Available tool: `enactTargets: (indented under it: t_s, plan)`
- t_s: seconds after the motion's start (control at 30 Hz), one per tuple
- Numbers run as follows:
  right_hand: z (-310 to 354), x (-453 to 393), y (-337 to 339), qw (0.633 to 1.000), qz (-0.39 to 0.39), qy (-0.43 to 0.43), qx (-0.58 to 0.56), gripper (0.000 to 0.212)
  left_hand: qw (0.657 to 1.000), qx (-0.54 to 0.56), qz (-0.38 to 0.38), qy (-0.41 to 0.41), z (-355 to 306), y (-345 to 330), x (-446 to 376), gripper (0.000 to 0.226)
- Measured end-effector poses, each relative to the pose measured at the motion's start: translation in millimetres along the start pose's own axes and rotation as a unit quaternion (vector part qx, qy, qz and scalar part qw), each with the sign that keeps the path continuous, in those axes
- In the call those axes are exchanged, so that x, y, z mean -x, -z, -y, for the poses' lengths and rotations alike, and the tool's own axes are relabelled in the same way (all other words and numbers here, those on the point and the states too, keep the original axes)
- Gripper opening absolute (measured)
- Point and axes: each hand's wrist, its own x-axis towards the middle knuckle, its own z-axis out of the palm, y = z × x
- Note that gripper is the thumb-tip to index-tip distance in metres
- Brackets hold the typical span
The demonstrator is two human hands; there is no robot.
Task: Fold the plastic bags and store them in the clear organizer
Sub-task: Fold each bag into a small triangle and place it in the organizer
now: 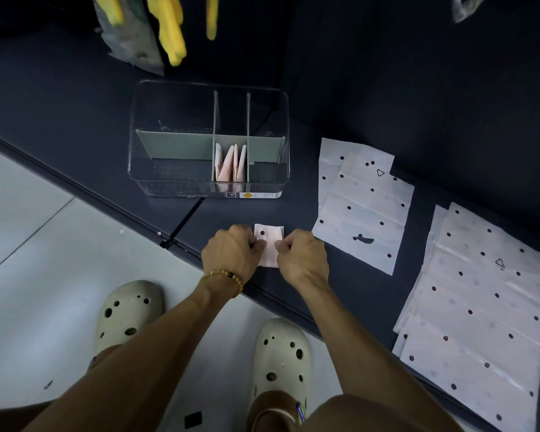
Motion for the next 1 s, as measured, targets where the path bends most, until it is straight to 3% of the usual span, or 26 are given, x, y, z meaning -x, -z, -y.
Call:
enactTargets:
  t_s: [0.1,0.17,0.3,0.4,0.47,0.53,0.7,0.8,0.9,1.0]
  plan:
    - [1,-2,2,1.0,0.007,-0.01,-0.004,0.021,0.997,-0.042,-0.044,-0.041,0,2,-3,0.026]
    - [1,-7,5,1.0,0.026,-0.012,-0.005,0.022,0.991,-0.017,-0.057,-0.122,4,1,-7,0.023]
    - [2,-7,9,0.999,0.039,-0.003,-0.004,0.022,0.952,-0.017,0.028,-0.306,11,2,-15,0.027]
    - [-4,4,11,0.995,-0.083,0.054,0.01,0.015,0.948,-0.049,0.028,-0.313,14,1,-13,0.025]
    - [-14,15,10,0.975,-0.17,0.14,0.021,0.016,0.957,-0.045,0.012,-0.288,13,-3,-5,0.025]
    - [-28,28,7,0.953,-0.194,0.221,0.074,0.028,0.967,-0.024,-0.023,-0.251,12,-8,5,0.021]
    - [-63,46,-6,0.939,-0.03,0.251,0.231,0.061,0.979,-0.009,-0.077,-0.191,9,-14,24,0.017]
    - [-66,44,-7,0.929,-0.021,0.251,0.272,0.067,0.976,-0.045,-0.098,-0.188,10,-13,26,0.015]
    - [-63,44,-7,0.929,-0.013,0.252,0.271,0.07,0.945,-0.086,-0.1,-0.299,5,-11,22,0.013]
    - [-65,44,-8,0.933,-0.007,0.256,0.253,0.07,0.915,-0.068,-0.039,-0.397,-9,-18,14,0.022]
